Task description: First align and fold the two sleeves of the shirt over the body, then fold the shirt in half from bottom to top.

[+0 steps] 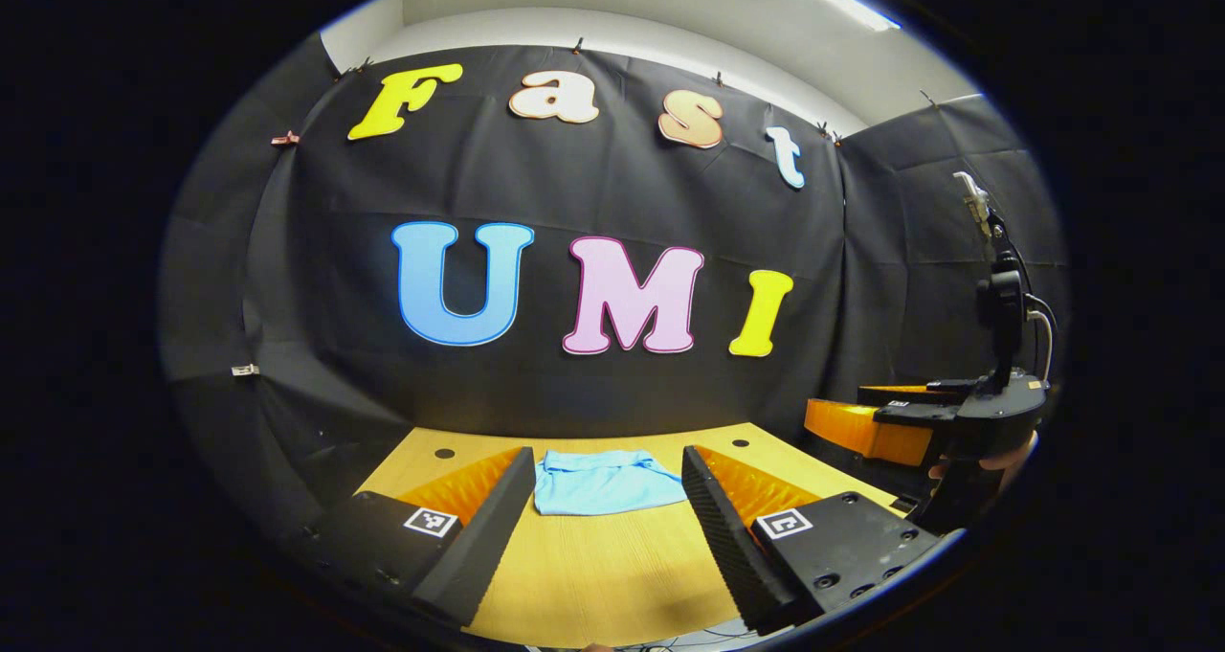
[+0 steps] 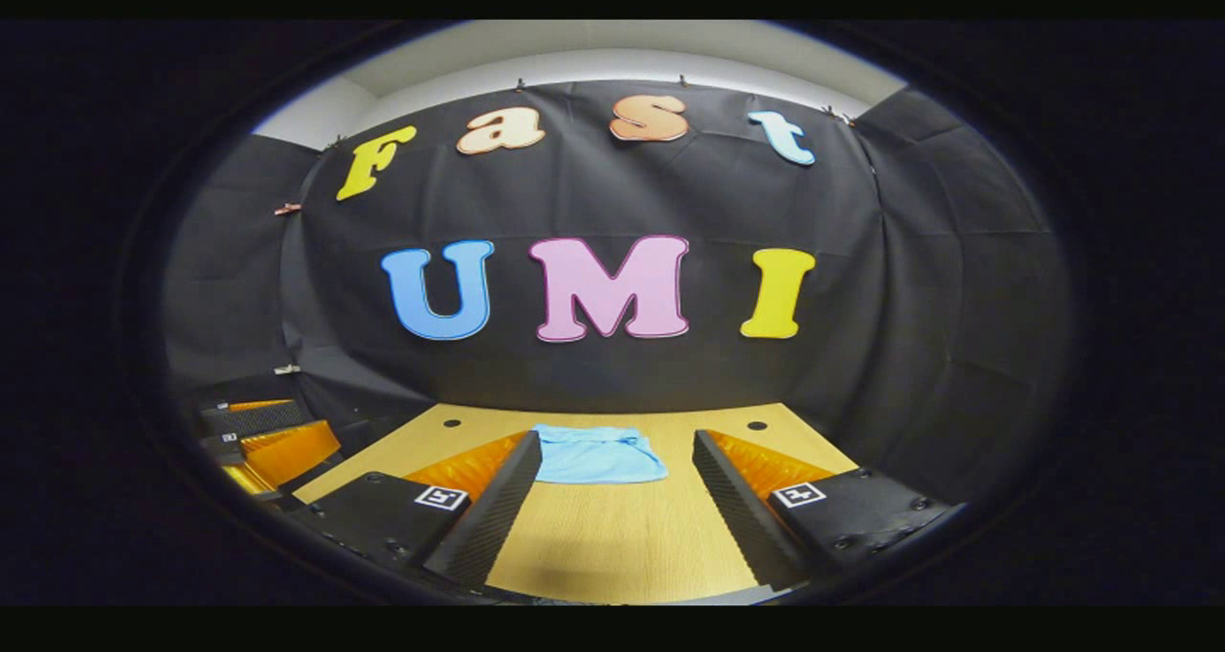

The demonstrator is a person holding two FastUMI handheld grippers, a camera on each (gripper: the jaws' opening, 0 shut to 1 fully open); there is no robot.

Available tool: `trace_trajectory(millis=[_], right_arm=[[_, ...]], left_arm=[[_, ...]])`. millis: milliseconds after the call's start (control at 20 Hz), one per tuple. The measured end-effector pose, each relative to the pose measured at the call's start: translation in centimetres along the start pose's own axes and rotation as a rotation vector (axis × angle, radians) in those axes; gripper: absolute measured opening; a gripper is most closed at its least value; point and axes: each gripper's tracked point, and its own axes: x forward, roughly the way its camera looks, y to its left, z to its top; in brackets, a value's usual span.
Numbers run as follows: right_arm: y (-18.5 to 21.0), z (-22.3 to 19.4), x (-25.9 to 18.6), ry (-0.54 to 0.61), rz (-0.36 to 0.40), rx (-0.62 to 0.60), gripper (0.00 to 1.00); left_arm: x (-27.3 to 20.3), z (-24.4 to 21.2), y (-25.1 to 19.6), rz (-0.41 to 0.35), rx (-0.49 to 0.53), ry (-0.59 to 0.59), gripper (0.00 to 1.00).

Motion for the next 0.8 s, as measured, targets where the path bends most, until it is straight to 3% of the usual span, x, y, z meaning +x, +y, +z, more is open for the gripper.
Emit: trace_trajectory(millis=[800], right_arm=[[0.8,0.1,0.6,-0.002,0.020,0.009,0.99]], left_arm=[[0.8,0.4,2.1,0.042,-0.051,-0.001,0.98]])
